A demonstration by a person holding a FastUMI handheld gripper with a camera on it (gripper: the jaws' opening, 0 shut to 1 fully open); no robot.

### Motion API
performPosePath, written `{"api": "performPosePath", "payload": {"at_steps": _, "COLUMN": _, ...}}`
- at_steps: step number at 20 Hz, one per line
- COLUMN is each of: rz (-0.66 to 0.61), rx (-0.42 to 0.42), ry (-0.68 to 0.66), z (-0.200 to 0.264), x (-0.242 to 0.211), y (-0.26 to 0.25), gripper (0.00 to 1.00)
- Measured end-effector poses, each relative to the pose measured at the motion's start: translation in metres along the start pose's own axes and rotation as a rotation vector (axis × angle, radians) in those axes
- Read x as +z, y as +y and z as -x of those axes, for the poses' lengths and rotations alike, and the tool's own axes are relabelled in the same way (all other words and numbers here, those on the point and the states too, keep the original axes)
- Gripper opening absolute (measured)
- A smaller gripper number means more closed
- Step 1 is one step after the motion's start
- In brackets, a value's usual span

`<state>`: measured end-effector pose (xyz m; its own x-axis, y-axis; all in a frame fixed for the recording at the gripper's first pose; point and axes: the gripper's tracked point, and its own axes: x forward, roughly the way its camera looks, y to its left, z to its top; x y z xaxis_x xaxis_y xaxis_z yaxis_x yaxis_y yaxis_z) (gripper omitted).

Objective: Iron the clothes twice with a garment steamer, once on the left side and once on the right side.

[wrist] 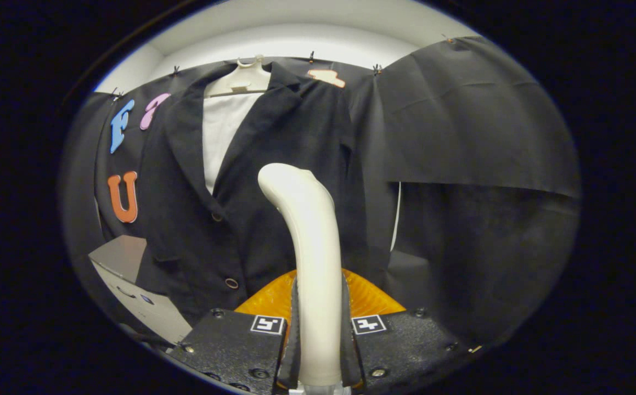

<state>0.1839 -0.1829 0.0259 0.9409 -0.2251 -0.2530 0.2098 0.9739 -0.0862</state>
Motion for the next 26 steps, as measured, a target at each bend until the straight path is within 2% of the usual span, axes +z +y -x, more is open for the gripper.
{"api": "performPosePath", "payload": {"at_steps": 12, "rz": 0.053, "rx": -0.004, "ry": 0.089, "z": 0.01, "x": -0.062, "y": 0.01, "gripper": 0.32}}
{"api": "performPosePath", "payload": {"at_steps": 19, "rz": 0.095, "rx": 0.011, "ry": 0.18, "z": 0.027, "x": -0.111, "y": 0.022, "gripper": 0.32}}
{"api": "performPosePath", "payload": {"at_steps": 26, "rz": 0.099, "rx": -0.006, "ry": 0.282, "z": 0.028, "x": -0.157, "y": 0.009, "gripper": 0.32}}
